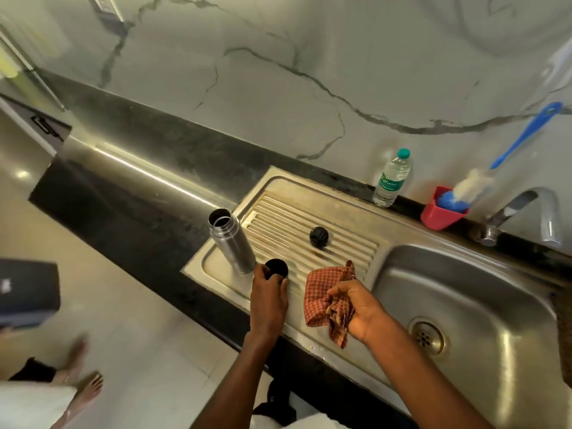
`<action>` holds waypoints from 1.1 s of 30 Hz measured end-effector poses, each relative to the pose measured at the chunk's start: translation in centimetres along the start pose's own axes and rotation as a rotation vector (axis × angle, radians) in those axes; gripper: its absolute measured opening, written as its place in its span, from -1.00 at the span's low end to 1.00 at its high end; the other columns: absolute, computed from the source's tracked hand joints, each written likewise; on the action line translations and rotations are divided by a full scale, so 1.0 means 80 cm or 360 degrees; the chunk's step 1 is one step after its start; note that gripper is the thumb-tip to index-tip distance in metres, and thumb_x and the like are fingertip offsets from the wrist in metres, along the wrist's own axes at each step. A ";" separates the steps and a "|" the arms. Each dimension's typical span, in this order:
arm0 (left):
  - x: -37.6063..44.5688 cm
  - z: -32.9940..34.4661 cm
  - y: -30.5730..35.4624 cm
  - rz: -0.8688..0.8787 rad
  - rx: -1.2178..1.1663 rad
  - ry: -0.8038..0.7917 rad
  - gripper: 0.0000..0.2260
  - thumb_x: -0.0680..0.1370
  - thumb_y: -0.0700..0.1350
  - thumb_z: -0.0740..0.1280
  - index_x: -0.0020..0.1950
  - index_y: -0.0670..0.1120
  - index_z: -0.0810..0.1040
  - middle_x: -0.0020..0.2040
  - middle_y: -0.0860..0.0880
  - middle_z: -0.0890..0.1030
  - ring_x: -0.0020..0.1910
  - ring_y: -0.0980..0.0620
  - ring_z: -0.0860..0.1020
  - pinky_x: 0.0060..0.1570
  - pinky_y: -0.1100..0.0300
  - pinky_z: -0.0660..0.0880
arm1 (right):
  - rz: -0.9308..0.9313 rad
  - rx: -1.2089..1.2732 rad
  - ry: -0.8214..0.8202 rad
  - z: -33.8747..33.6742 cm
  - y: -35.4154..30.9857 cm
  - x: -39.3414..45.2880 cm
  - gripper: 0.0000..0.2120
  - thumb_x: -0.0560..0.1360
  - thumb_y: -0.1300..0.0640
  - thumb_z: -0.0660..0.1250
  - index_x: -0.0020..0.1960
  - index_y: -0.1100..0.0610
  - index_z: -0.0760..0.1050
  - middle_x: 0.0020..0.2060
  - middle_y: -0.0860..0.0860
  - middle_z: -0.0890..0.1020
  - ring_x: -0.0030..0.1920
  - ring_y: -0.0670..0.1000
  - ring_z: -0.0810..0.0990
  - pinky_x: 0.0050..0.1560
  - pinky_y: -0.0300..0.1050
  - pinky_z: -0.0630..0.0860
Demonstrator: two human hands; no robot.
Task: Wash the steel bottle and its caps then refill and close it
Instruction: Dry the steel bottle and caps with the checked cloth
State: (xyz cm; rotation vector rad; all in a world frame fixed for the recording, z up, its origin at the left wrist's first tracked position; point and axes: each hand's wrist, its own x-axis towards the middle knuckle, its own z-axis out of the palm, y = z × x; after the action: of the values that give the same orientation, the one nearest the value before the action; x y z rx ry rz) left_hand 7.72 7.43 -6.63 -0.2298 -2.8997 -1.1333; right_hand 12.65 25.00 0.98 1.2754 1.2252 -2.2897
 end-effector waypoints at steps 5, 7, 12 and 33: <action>0.002 0.000 0.000 -0.0023 0.0171 0.0047 -0.84 0.65 -0.01 0.41 0.14 -0.07 0.62 0.35 -0.09 0.44 0.24 -0.07 0.51 0.23 0.00 0.57 | -0.0004 0.0009 -0.0009 0.011 -0.002 0.002 -0.81 0.41 0.43 0.24 -0.03 0.32 0.55 -0.16 0.25 0.63 -0.19 0.22 0.62 0.28 0.27 0.51; 0.005 0.000 0.005 -0.0013 0.0279 0.0088 -0.75 0.61 0.03 0.45 0.23 -0.05 0.60 0.41 -0.12 0.43 0.34 -0.11 0.48 0.27 -0.04 0.56 | -0.0020 0.0017 0.0022 0.010 -0.002 0.005 -0.77 0.41 0.43 0.25 0.02 0.33 0.57 -0.12 0.27 0.66 -0.13 0.25 0.64 0.30 0.28 0.51; 0.024 0.001 0.031 0.0143 0.0108 0.0181 -0.72 0.60 0.01 0.47 0.27 -0.05 0.63 0.36 -0.08 0.46 0.29 -0.04 0.48 0.21 0.07 0.54 | -0.0063 0.0101 0.0165 0.000 -0.004 0.016 -0.62 0.36 0.40 0.30 0.17 0.36 0.58 0.07 0.34 0.68 0.00 0.30 0.67 0.21 0.25 0.59; 0.156 0.087 0.078 0.0080 0.0279 -0.0424 -0.60 0.56 -0.09 0.45 0.35 -0.10 0.44 0.24 -0.15 0.62 0.19 -0.22 0.57 0.12 -0.14 0.55 | -0.0309 0.0488 0.0603 -0.054 -0.029 0.021 -0.79 0.46 0.39 0.40 0.10 0.32 0.62 -0.10 0.27 0.74 -0.10 0.29 0.73 -0.15 0.15 0.68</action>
State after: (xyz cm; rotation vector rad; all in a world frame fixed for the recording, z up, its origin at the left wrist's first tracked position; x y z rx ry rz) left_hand -3.46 18.24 -6.68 -0.4805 -3.1791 -0.8959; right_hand 12.87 30.09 -0.23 1.8412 1.1823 -2.5276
